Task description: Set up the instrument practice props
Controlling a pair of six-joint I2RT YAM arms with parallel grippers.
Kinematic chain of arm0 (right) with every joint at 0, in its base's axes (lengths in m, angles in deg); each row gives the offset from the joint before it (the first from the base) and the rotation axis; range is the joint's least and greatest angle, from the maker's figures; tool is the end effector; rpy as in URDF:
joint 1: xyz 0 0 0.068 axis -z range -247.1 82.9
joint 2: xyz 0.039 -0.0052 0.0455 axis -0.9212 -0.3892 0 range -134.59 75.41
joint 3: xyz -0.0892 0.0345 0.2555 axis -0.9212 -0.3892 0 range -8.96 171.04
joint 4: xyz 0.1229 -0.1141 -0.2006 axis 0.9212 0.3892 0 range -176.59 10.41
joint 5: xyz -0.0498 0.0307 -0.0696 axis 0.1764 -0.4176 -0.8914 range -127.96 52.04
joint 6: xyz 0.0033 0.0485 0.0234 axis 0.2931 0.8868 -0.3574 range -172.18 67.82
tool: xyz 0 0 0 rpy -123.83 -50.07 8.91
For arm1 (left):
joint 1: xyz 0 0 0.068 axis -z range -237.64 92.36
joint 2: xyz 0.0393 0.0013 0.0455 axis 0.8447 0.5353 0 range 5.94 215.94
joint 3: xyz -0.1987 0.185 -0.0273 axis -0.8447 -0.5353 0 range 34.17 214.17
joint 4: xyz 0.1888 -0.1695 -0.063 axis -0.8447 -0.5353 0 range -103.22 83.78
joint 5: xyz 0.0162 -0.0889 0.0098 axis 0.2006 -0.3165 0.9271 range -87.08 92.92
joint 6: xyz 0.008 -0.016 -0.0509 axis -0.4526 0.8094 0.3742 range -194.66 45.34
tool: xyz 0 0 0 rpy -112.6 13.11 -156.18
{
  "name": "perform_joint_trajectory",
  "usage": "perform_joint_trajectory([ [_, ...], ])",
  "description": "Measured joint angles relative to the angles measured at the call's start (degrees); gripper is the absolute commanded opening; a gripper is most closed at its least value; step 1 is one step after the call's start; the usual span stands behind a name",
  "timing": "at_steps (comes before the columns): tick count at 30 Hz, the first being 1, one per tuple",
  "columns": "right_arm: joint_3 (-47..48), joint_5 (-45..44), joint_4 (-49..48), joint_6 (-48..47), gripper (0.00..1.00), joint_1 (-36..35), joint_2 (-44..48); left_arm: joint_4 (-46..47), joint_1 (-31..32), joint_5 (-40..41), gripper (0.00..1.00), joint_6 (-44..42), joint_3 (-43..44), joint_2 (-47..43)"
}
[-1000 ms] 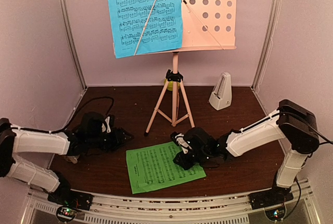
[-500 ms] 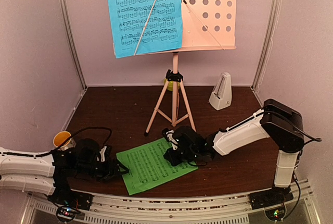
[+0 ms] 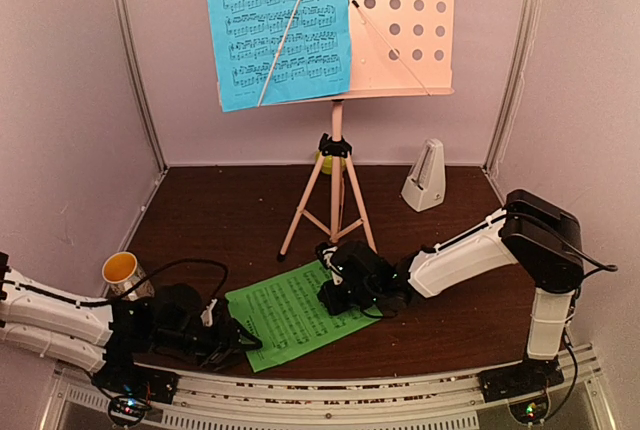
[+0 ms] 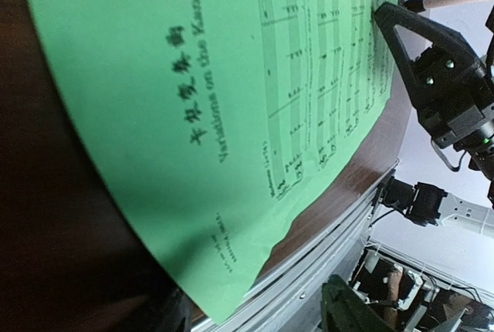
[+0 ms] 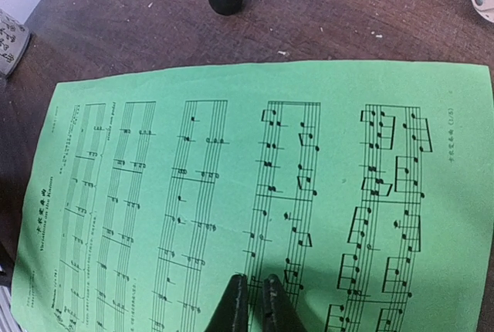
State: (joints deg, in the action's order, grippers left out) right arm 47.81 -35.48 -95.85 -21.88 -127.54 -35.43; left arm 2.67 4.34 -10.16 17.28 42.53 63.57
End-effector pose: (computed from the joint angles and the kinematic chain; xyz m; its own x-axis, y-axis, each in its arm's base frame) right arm 0.1880 0.3348 0.1198 -0.7463 -0.2942 -0.5970 -0.5880 0.7118 0.3842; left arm 0.0711 -0.1510 0.1196 -0.9300 -0.3246 0.1724 -0.3361 0.5612 -0.7564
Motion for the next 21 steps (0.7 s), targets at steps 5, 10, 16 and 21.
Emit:
perform_joint_trajectory([
  [5, 0.0, 0.02, 0.0, 0.09, 0.1, 0.07, 0.0, 13.77, 1.86, 0.07, 0.54, 3.85, -0.04, 9.73],
  [10, -0.02, 0.02, -0.02, 0.07, 0.09, 0.09, 0.02, 18.67, 1.9, 1.7, 0.46, 4.76, -0.15, 13.03],
  [16, -0.15, 0.02, -0.13, 0.09, 0.09, 0.09, 0.09, 11.08, 1.9, 8.61, 0.51, 5.57, -1.09, 2.89],
  [21, -0.52, 0.07, 0.42, 0.15, 0.09, 0.09, 0.63, 4.76, 1.9, 13.97, 0.47, 7.54, -1.42, -4.15],
])
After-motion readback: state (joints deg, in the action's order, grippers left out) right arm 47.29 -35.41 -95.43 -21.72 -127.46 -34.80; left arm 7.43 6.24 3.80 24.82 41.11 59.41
